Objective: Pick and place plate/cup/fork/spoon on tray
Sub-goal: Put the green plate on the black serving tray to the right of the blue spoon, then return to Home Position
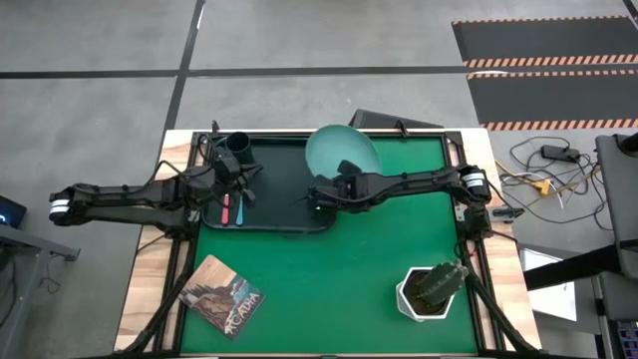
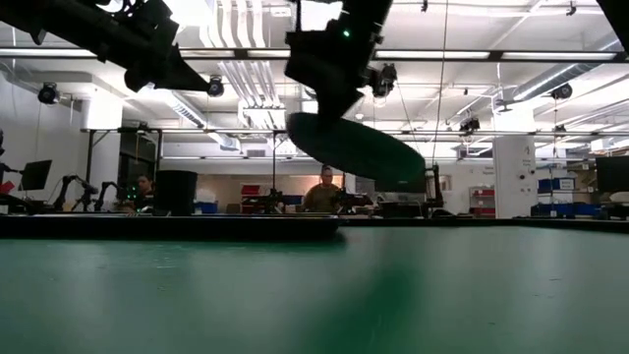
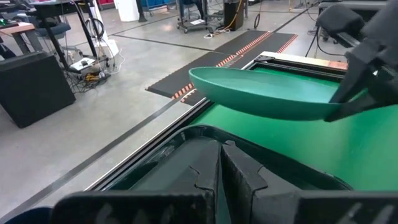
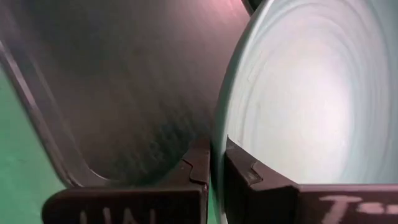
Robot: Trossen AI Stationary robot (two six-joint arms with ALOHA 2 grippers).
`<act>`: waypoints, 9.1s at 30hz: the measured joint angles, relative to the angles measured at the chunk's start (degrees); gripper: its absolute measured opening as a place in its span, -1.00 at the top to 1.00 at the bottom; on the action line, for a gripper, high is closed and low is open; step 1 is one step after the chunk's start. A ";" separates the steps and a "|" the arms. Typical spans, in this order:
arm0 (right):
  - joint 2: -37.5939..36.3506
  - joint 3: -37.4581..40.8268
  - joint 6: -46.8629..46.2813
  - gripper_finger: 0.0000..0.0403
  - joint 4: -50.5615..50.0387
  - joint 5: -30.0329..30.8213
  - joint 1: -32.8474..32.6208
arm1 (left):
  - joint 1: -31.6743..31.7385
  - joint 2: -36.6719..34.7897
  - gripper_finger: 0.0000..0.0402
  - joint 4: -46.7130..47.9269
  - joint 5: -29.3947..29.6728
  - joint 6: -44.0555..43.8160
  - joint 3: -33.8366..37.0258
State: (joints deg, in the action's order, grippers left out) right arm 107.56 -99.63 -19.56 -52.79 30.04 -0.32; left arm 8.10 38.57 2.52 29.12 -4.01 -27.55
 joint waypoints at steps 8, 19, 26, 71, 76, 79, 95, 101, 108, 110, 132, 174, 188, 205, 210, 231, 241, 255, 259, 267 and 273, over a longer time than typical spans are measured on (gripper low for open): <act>2.25 -1.19 9.07 0.96 9.24 -2.01 -0.56 | 0.02 0.02 1.00 0.00 0.00 0.08 0.00; 10.62 -8.30 22.11 0.96 10.99 -3.41 -1.55 | 0.02 0.07 1.00 0.02 0.00 0.24 -0.02; 18.78 -19.38 28.39 0.96 3.75 -3.62 -2.37 | 0.02 0.04 1.00 0.02 0.00 0.24 -0.02; 29.29 -27.31 35.04 0.96 3.21 -9.67 0.01 | 0.00 0.04 1.00 0.14 0.02 0.42 -0.02; 29.29 -26.37 34.46 0.96 4.39 -9.49 0.01 | 0.00 0.04 1.00 0.15 0.02 0.42 -0.02; 29.29 -26.37 34.37 0.93 4.95 -9.46 0.01 | 0.00 0.04 1.00 0.17 0.02 0.42 -0.02; 29.07 -26.90 32.92 0.36 3.92 -8.92 -0.08 | 0.00 0.04 1.00 0.22 0.02 0.42 -0.02; 28.51 -28.57 29.51 0.31 -1.38 -8.89 -1.21 | 0.00 0.02 1.00 0.66 0.02 0.39 -0.02; 25.93 -27.38 28.24 0.31 -3.96 -9.04 -4.14 | 0.00 0.02 1.00 1.09 0.02 0.39 -0.02; 25.45 -26.74 28.56 0.33 -3.94 -9.12 -4.79 | 0.00 -0.02 1.00 1.09 0.02 0.39 -0.02; -10.26 17.96 35.63 0.44 34.30 -7.69 -6.53 | 0.04 0.00 1.00 1.49 0.02 0.24 -0.02; -98.95 89.22 42.68 0.63 62.44 -0.90 -6.88 | 0.04 -23.62 1.00 -1.79 -29.44 9.40 9.05; -106.79 98.94 44.83 0.66 63.65 2.44 -6.77 | 0.00 -38.21 1.00 -5.01 -29.35 9.16 18.16; -103.11 98.94 32.99 0.63 56.65 1.51 -6.77 | 0.00 -36.08 1.00 -15.21 -29.31 8.89 27.02; -102.14 98.94 26.57 0.62 56.65 1.51 -6.77 | 0.02 -35.54 1.00 -15.06 -29.09 9.08 27.05; -102.20 99.00 14.17 0.59 56.56 1.51 -6.77 | 0.02 -35.60 1.00 -15.14 -29.10 8.92 27.10; -102.18 99.00 14.15 0.66 56.54 1.51 -6.77 | 0.02 -35.67 1.00 -15.20 -29.11 8.92 27.15; -102.18 99.02 14.16 0.60 56.52 1.51 -6.77 | 0.02 -35.09 1.00 -15.18 -29.11 8.93 27.17; -102.18 99.02 14.15 0.60 56.52 1.51 -6.77 | 0.02 -34.79 1.00 -15.17 -29.11 8.94 27.19; -102.18 99.05 14.17 0.64 56.51 1.51 -6.77 | 0.00 -34.28 1.00 -15.19 -29.11 8.94 27.19; -102.18 99.05 14.17 0.66 56.51 1.51 -6.77 | 0.02 -34.26 1.00 -15.19 -29.11 8.94 27.19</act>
State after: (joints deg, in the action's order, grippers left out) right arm 5.39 -0.58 -5.39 3.73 31.55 -7.09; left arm 8.11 4.31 -12.67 0.01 4.93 -0.36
